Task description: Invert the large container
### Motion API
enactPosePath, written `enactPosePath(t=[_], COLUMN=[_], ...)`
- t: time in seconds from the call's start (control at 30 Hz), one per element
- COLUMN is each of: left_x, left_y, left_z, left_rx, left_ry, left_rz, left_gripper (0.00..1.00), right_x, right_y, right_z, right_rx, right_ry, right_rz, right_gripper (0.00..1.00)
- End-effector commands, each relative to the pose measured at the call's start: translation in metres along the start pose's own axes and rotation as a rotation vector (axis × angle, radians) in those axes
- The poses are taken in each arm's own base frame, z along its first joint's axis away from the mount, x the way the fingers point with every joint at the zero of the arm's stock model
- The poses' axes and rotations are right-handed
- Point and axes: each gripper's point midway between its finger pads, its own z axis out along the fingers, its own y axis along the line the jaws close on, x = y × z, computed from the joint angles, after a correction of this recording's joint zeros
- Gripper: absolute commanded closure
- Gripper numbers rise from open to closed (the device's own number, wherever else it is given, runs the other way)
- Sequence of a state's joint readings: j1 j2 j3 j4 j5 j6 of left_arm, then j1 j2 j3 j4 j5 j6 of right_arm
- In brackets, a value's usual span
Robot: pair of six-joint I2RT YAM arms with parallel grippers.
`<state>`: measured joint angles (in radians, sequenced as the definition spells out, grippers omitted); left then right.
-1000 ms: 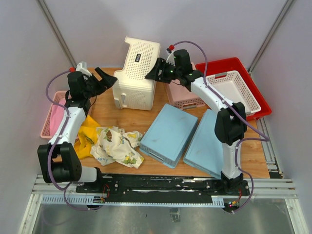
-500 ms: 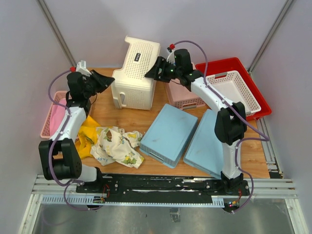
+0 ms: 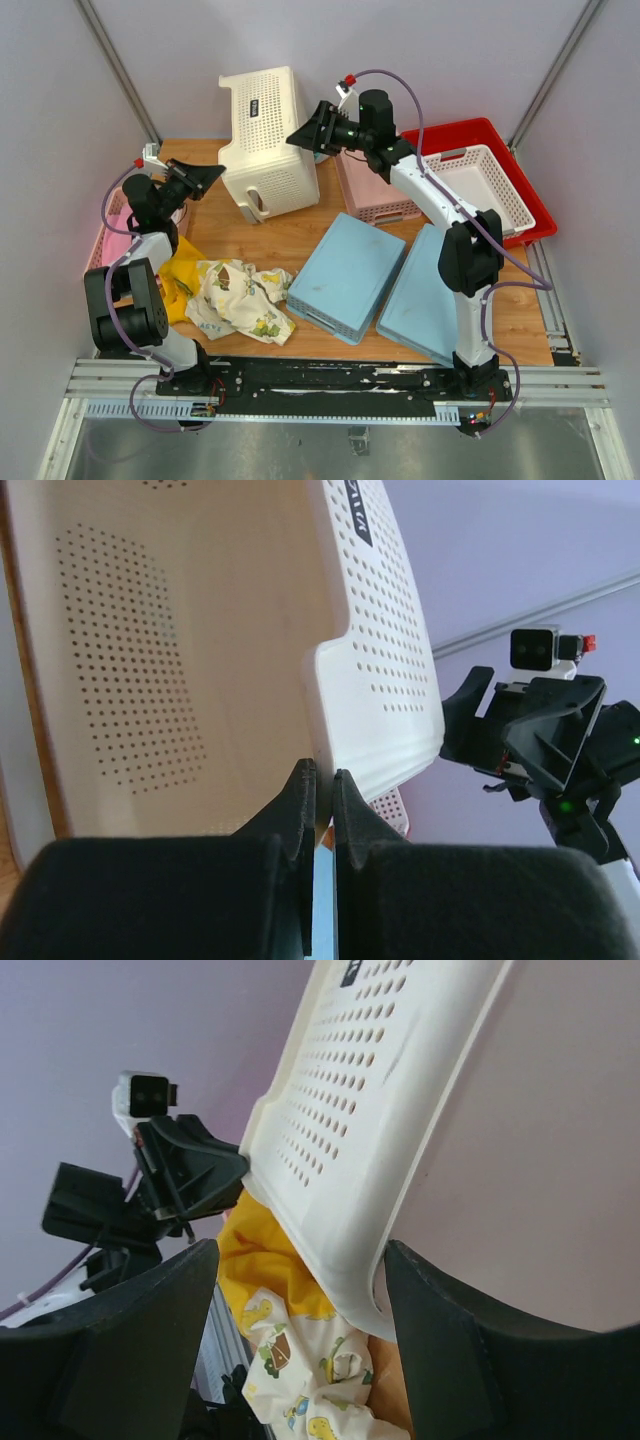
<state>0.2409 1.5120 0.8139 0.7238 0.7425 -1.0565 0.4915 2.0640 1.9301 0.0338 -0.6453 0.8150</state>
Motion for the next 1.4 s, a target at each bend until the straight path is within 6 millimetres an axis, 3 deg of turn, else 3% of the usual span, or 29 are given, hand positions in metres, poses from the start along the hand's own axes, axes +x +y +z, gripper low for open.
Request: enactPosePath(t=[0.0,0.13,0.27,0.4,0.57,0.83,1.03,1.1,1.2,1.27,1.37], left_x=[0.043,0.050,0.056,0.062,0.059,0.049,0.036,0.037,0.040,0.042,0.042], left_y=[0.054,0.073,0.096,0.112,0.115,0.105,0.107,0.109,0.111,0.111,0.110], left_z=[-0.014,-0.018,-0.023,-0.033,-0.040,-0.041,-0.055,-0.058,-0.060,-0.061,-0.063], left_rx=[-0.110,-0.174,-0.279,-0.364,-0.403,-0.375,-0.397,-0.407,-0.412,-0.408,-0.412], left_ry=[0.125,0.147,0.156,0.163,0.138,0.110,0.065,0.066,0.070,0.074,0.075], left_rz=[-0.239,-0.230,-0.181,-0.158,-0.129,-0.123,-0.114,-0.107,-0.113,-0.116,-0.111], left_gripper=[1.00,1.00,1.00,1.00,1.00,1.00,1.00,1.00,1.00,1.00,1.00], right_x=[-0.002,0.009,0.028,0.053,0.072,0.073,0.062,0.043,0.029,0.030,0.066], right_y=[0.062,0.091,0.107,0.096,0.081,0.078,0.073,0.080,0.073,0.059,0.024], right_z=[0.010,0.014,0.029,0.048,0.059,0.055,0.029,0.004,-0.028,-0.045,-0.052], right_rx=[-0.185,-0.241,-0.271,-0.249,-0.221,-0.188,-0.076,-0.017,0.069,0.128,0.203], right_ry=[0.016,0.039,0.087,0.146,0.181,0.182,0.145,0.049,-0.117,-0.208,-0.220], right_rz=[-0.048,-0.068,-0.078,-0.059,-0.041,-0.073,-0.187,-0.257,-0.318,-0.340,-0.359], right_gripper=[0.31,0.31,0.30,0.30,0.30,0.30,0.30,0.30,0.30,0.29,0.29])
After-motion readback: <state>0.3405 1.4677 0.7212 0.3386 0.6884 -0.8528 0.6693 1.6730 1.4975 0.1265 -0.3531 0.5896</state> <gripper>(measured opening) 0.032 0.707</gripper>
